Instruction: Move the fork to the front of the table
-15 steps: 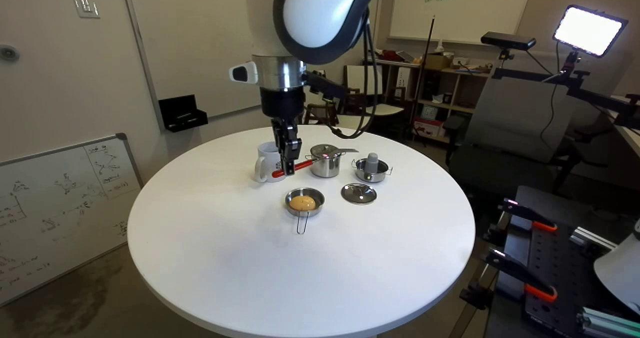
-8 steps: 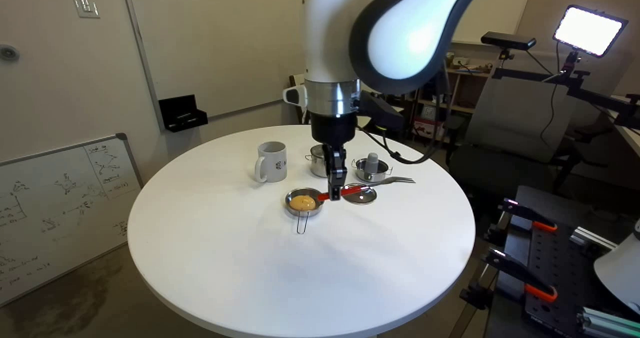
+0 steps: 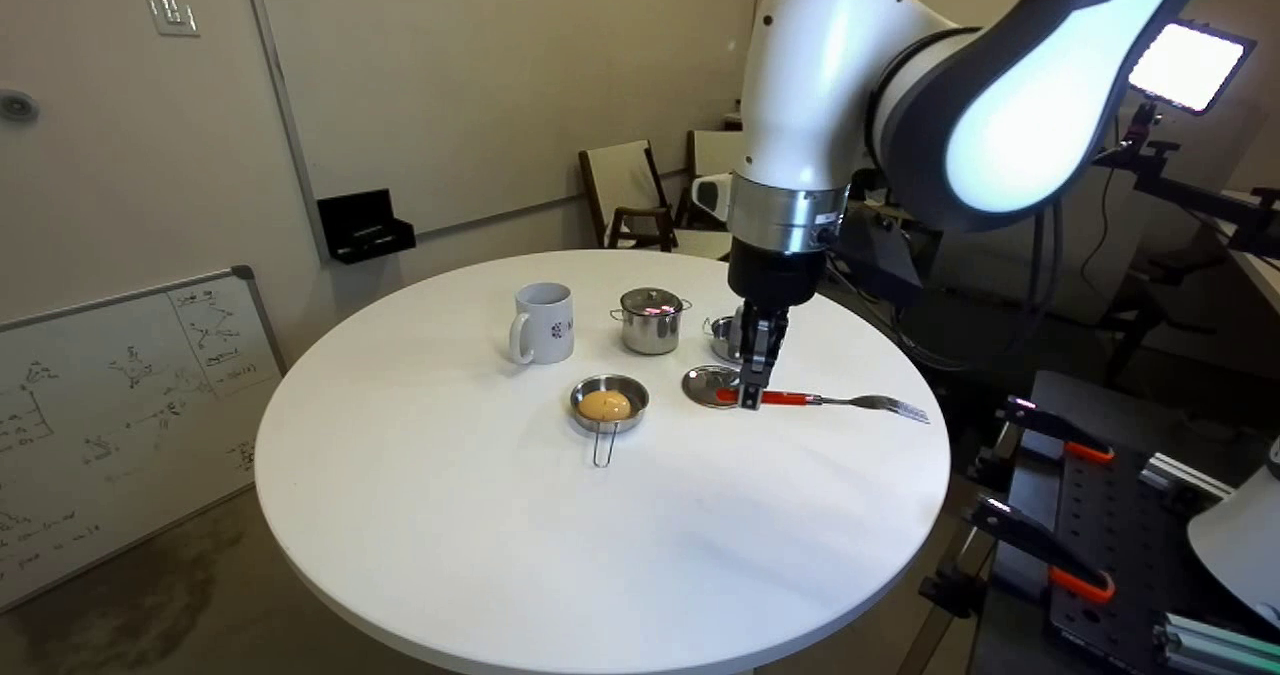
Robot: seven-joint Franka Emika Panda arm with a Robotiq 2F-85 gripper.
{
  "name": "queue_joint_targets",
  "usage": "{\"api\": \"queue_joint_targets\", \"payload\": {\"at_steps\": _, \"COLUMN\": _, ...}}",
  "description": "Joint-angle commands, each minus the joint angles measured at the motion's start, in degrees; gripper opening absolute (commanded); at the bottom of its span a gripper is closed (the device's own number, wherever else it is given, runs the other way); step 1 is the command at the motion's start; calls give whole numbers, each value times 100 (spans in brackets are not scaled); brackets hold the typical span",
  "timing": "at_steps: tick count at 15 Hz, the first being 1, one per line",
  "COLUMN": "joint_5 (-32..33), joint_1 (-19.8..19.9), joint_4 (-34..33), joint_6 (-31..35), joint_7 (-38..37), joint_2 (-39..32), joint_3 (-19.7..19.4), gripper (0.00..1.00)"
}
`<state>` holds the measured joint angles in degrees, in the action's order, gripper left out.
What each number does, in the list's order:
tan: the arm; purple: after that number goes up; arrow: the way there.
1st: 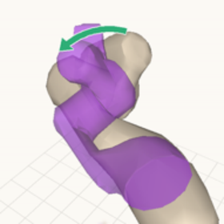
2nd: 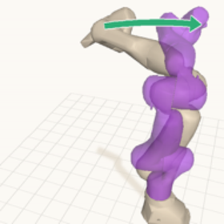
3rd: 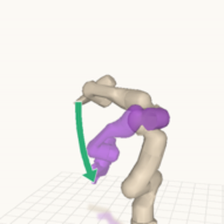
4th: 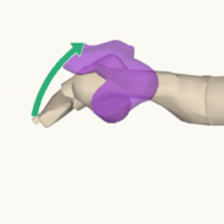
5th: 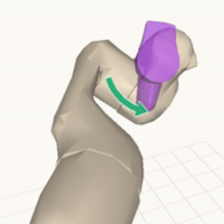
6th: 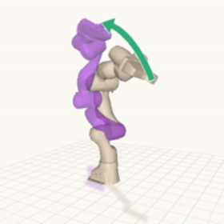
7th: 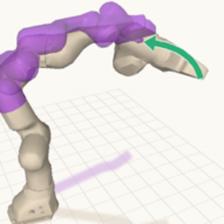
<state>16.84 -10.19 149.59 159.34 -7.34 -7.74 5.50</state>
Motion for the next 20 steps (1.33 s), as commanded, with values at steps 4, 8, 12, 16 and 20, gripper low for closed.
{"api": "queue_joint_targets", "payload": {"at_steps": 4, "joint_5": 1491, "joint_1": -108, "joint_4": 228, "joint_6": 414, "joint_7": -1851, "joint_2": 43, "joint_3": -604, "gripper": 5}}
{"api": "queue_joint_targets", "payload": {"at_steps": 8, "joint_5": 2083, "joint_1": -142, "joint_4": 244, "joint_6": 1206, "joint_7": -2608, "joint_2": -295, "joint_3": -836, "gripper": 5}}
{"api": "queue_joint_targets", "payload": {"at_steps": 12, "joint_5": 2829, "joint_1": -416, "joint_4": 125, "joint_6": 2242, "joint_7": -3413, "joint_2": -765, "joint_3": -1398, "gripper": 5}}
{"api": "queue_joint_targets", "payload": {"at_steps": 16, "joint_5": 2690, "joint_1": -790, "joint_4": 42, "joint_6": 2961, "joint_7": -3584, "joint_2": -1329, "joint_3": -1682, "gripper": 5}}
{"api": "queue_joint_targets", "payload": {"at_steps": 20, "joint_5": 2451, "joint_1": -894, "joint_4": -82, "joint_6": 3671, "joint_7": -3470, "joint_2": -1991, "joint_3": -1824, "gripper": 5}}
